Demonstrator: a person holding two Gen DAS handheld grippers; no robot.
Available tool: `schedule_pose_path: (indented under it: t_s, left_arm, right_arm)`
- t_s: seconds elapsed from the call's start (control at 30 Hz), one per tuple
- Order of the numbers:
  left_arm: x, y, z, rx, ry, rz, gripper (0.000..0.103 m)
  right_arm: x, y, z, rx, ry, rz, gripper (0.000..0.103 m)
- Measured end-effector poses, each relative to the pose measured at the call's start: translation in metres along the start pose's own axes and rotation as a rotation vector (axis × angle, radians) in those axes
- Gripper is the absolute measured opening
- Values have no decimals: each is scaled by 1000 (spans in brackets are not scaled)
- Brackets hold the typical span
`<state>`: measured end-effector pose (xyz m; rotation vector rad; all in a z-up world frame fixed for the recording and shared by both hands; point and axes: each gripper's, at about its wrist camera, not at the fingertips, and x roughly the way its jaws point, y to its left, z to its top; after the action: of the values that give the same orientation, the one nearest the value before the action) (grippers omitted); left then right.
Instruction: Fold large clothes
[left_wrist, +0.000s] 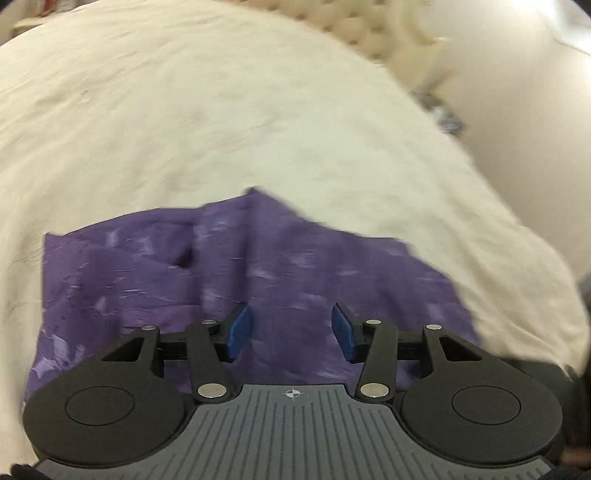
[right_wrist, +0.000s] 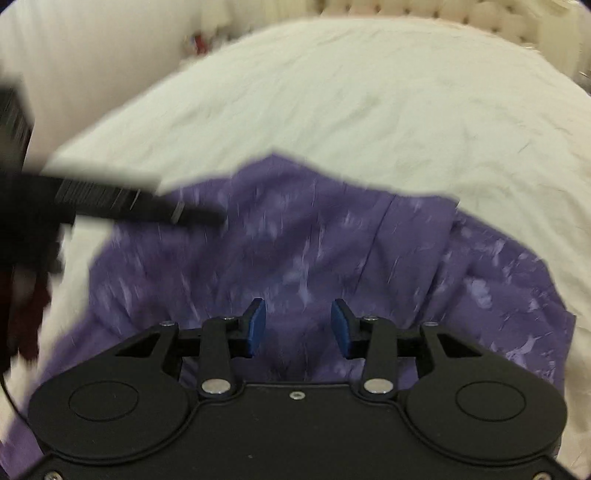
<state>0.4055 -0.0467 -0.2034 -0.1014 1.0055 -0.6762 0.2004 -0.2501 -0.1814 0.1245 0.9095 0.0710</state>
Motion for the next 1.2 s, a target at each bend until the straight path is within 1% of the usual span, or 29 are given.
schedule_pose_path:
  t_s: [0.07,0.1,0.13,0.17,0.27,0.33,0.4,0.43,0.47,0.5,0.57,0.6,0.67,0.7,0.73,0.83,0.9,0.93,1.0,1.1,1.2]
  left_arm:
    - [17,15,-5,-37,59,83,46]
    - [24,25,-10,-67,89,89,46]
    - [27,34,-15,-91,89,61,47]
    - [27,38,-17,-91,75,44,47]
    - [26,37,-22,-30,64,32,47]
    - [21,39,-25,-24,59,23,48]
    - [18,38,-25,-30,62,7,53]
    - [14,38,-25,-21,64,-3,62]
    - [10,37,-26,-6,67,-12,74]
    - [6,33,-27,17,71,-14,79]
    - [-6,21,-33,70,71,0,82]
    - [-14,17,-38,97,64,13,83]
    - [-31,13,-48,134,60,38,92]
    - [-40,12,-55,144,57,48,94]
    - [-50,13,-62,151,57,58,98]
    - [-74,18,-79,145,60,94,98]
    - [-91,24,-91,138,58,122,103]
    - [-100,28,-99,133,57,133,103]
    - [-114,36,-112,116,67,148,103]
    - [-135,50,-134,89,87,155,103]
    - [-154,59,-155,89,103,154,103]
  right_arm:
    - [17,-4,-10,-17,75,-39,47]
    - [21,-10,-18,-10,102,-43,47]
    - [24,-15,-23,4,111,-34,46]
    - [24,-20,-26,21,107,-20,46]
    - [23,-26,-26,33,104,2,46]
    - [23,-29,-26,42,103,14,46]
    - [27,-34,-26,51,103,21,47]
    - [26,-34,-26,52,102,23,48]
    - [25,-33,-25,52,103,25,52]
    - [24,-31,-24,49,102,28,54]
    - [13,-29,-25,37,96,28,67]
    - [8,-23,-25,36,92,27,71]
    - [-1,-18,-27,49,83,19,85]
    - [-4,-16,-29,63,82,16,88]
    - [-9,-16,-33,84,84,11,91]
    - [-28,-14,-47,151,85,-22,94]
    - [-43,-13,-59,197,84,-54,100]
    - [-51,-13,-65,221,81,-63,102]
    - [-66,-12,-79,275,69,-81,102]
    - [-90,-9,-102,326,55,-131,102]
    - [-111,-4,-129,379,53,-167,102]
